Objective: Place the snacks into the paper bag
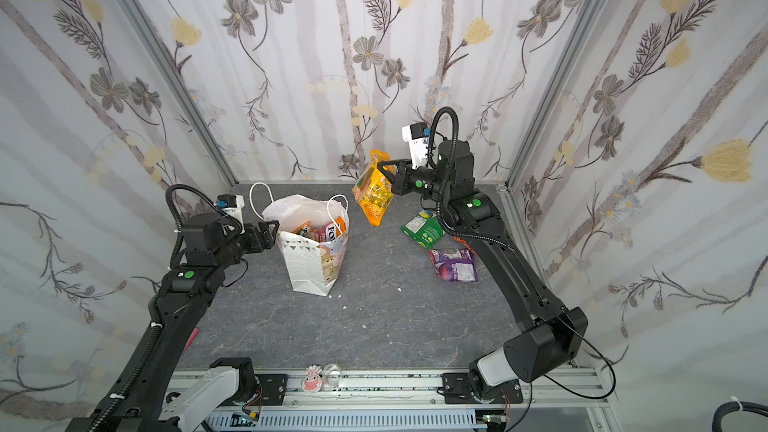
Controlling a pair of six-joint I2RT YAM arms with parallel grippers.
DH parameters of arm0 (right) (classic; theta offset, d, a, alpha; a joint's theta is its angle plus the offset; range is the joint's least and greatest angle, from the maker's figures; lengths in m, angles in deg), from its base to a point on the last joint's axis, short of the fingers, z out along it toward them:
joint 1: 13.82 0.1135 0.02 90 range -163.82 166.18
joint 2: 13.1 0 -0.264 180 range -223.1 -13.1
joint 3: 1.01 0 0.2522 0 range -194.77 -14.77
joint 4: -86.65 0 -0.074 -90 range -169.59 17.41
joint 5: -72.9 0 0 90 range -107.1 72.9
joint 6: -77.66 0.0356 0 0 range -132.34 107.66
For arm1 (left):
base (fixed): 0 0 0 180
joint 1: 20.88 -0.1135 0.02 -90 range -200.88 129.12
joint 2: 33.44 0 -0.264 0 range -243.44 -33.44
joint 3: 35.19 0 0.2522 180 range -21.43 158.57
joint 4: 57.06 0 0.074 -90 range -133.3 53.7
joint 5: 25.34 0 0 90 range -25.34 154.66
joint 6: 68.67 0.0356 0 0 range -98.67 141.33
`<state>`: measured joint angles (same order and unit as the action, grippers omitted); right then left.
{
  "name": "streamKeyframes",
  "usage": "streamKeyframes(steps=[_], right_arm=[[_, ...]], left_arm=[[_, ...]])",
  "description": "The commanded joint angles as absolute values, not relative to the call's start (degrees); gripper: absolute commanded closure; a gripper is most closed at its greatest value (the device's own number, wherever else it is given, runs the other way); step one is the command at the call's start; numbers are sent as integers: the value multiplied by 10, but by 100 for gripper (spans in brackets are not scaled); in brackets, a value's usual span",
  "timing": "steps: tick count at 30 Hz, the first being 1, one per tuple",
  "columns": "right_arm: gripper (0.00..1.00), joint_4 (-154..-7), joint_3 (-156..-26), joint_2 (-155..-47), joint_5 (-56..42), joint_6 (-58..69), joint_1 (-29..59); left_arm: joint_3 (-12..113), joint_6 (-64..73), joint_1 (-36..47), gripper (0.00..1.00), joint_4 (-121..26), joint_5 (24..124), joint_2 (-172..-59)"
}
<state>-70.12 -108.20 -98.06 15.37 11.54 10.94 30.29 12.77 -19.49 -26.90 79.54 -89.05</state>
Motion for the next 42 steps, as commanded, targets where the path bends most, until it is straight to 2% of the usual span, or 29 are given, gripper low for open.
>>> streamKeyframes(steps=[1, 7, 12, 22, 32, 38, 42], right_arm=[[100, -739, -1120, -990, 154, 108, 118], [100, -722, -1192, -1021, 143, 113, 123], [100, -707, -1169, -1021, 135, 109, 134], [100, -795, -972, -943, 99, 134, 141], [100, -915, -763, -915, 83, 192, 142], [100, -942, -688, -918, 65, 202, 142], [100, -904, -668, -921, 51, 187, 136]], left_arm=[[301, 134, -196, 16, -282, 799, -890], [302, 133, -196, 16, -282, 803, -889], [299, 135, -195, 16, -283, 801, -885], [298, 135, -195, 16, -283, 805, -885], [298, 134, -194, 16, -283, 802, -889], [298, 135, -193, 16, -282, 801, -891], [298, 136, -192, 16, -282, 799, -891]])
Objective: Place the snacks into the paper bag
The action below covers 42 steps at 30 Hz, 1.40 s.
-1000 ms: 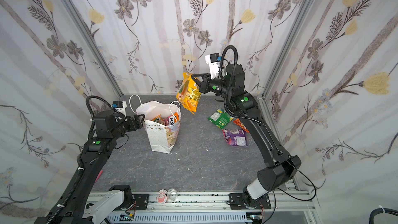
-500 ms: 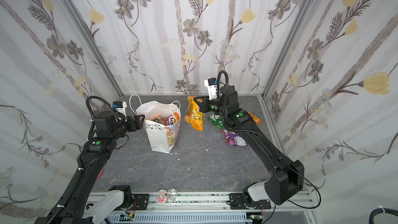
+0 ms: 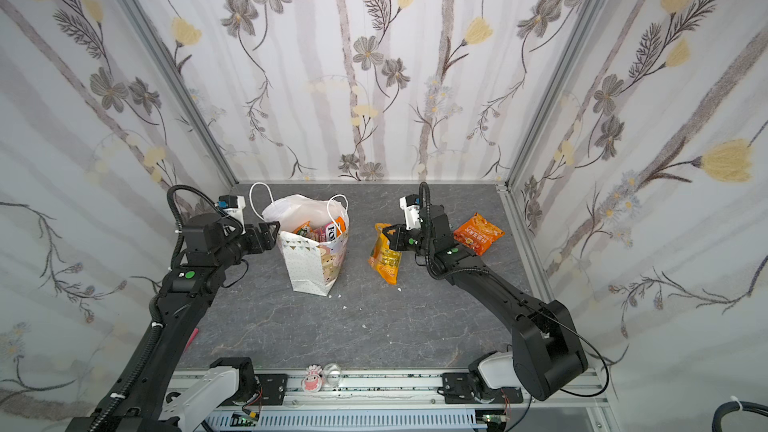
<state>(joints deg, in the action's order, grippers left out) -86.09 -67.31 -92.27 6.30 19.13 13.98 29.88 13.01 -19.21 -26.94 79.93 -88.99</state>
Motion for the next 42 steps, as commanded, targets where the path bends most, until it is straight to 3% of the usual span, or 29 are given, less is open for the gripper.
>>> streamKeyframes(steps=[1, 13, 17, 21, 24, 28, 34, 42], right_arm=[[100, -885, -667, -922, 47, 181, 133], [100, -757, -624, -911, -57, 171, 105], [88, -732, -615, -891, -87, 170, 98], [64, -683, -620, -866, -113, 164, 102], [53, -630, -625, -838, -143, 162, 114], [54, -583, -608, -787, -156, 184, 148], [53, -621, -497, -703, -126, 289, 254], [52, -710, -408, -701, -136, 334, 359]], left_arm=[[298, 136, -192, 16, -281, 799, -891], [298, 136, -191, 16, -282, 799, -892], [298, 136, -191, 16, -281, 799, -892], [298, 137, -191, 16, -281, 798, -892], [298, 136, -191, 16, -281, 798, -892], [299, 135, -190, 16, -282, 798, -891], [299, 135, -190, 16, -282, 795, -889], [301, 135, -190, 16, -283, 795, -887]])
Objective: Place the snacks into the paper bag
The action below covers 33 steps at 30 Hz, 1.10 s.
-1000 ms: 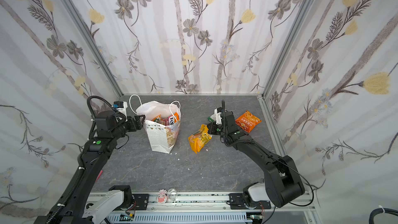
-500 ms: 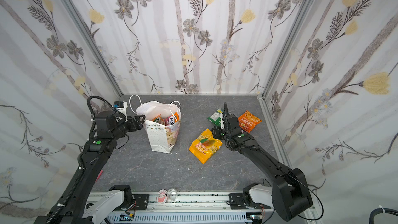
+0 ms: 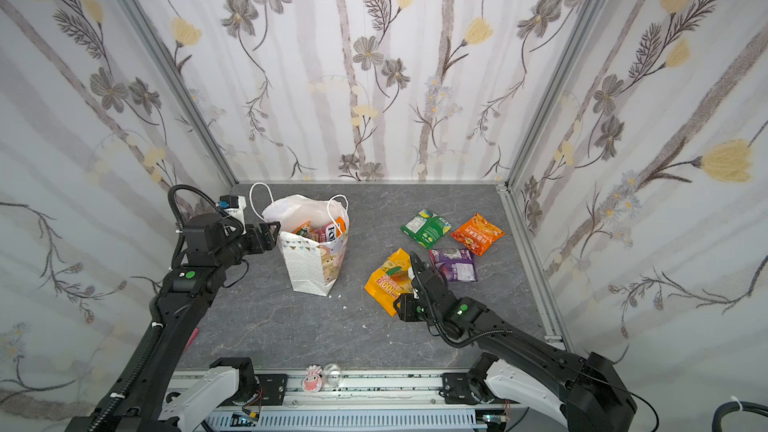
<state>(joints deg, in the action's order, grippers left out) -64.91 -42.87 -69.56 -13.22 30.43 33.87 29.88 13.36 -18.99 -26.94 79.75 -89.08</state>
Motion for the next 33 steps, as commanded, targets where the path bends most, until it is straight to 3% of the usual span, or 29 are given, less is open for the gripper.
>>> streamKeyframes(steps=[1, 10, 15, 33], right_arm=[[52, -723, -401, -709, -135, 335, 361], [50, -828, -352, -730, -152, 352, 366], [56, -895, -312, -722, -163, 375, 366], [64, -1003, -288, -773, -181, 416, 366]], left_arm=[[300, 135, -190, 16, -283, 795, -887], [298, 137, -190, 16, -283, 793, -887], [299, 138, -190, 16, -283, 791, -888], [299, 140, -190, 16, -282, 792, -888]])
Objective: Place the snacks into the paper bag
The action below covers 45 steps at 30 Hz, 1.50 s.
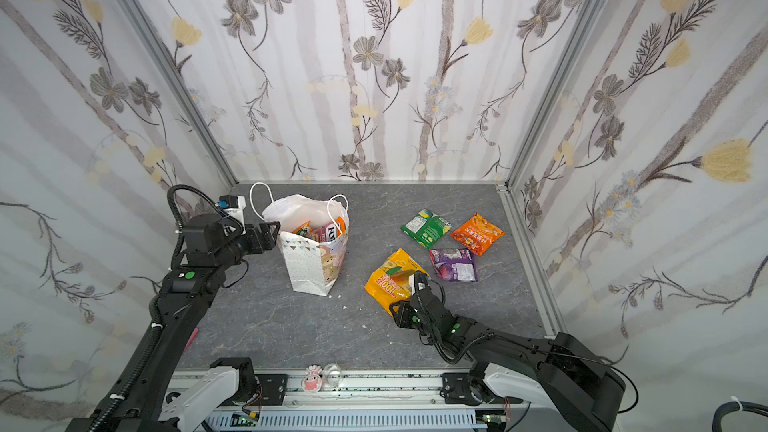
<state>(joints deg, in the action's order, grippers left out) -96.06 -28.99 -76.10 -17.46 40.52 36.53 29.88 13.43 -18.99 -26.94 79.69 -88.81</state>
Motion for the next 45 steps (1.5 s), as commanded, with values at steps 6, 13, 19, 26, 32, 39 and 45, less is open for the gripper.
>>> streamKeyframes(steps=[6, 13, 19, 26, 32, 39, 45], right_arm=[[65, -1051, -288, -815, -177, 423, 366], [92, -1065, -291, -827, -210, 426, 365], [100, -1053, -299, -807, -226, 414, 365], [100, -985, -343, -750, -223, 348, 365], [100, -935, -400, -709, -232, 276, 361], [100, -918, -456, -704, -195, 237, 344], [100, -922, -493, -702, -154, 188, 344]], left_arm=[[299, 140, -190, 16, -282, 792, -886], [298, 140, -191, 16, -283, 793, -886], [297, 140, -190, 15, -283, 791, -882], [296, 141, -190, 15, -286, 786, -875], [295, 140, -190, 15, -289, 776, -866], [289, 138, -190, 14, -298, 769, -855], [289, 138, -190, 13, -297, 766, -855]])
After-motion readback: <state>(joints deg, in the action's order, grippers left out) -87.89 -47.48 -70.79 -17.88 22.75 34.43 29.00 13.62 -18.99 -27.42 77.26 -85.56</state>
